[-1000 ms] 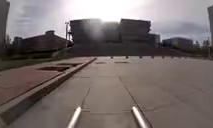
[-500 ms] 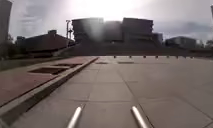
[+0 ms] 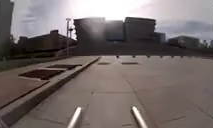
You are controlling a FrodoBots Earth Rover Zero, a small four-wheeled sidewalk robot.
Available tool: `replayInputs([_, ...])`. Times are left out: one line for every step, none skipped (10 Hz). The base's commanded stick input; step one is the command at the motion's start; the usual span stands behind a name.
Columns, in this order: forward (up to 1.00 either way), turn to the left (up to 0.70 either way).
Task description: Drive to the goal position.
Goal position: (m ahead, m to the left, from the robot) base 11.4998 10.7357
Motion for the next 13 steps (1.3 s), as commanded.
replayInputs([1.0,-0.27])
replayInputs([1.0,-0.27])
replayInputs([1.0,-0.27])
replayInputs([1.0,-0.27])
replayInputs([1.0,-0.19])
replayInputs([1.0,0.0])
replayInputs([1.0,0.0])
replayInputs([1.0,0.0])
replayInputs([1.0,0.0])
replayInputs([1.0,0.0])
replayInputs([1.0,0.0])
replayInputs([1.0,0.0])
replayInputs([1.0,0.0])
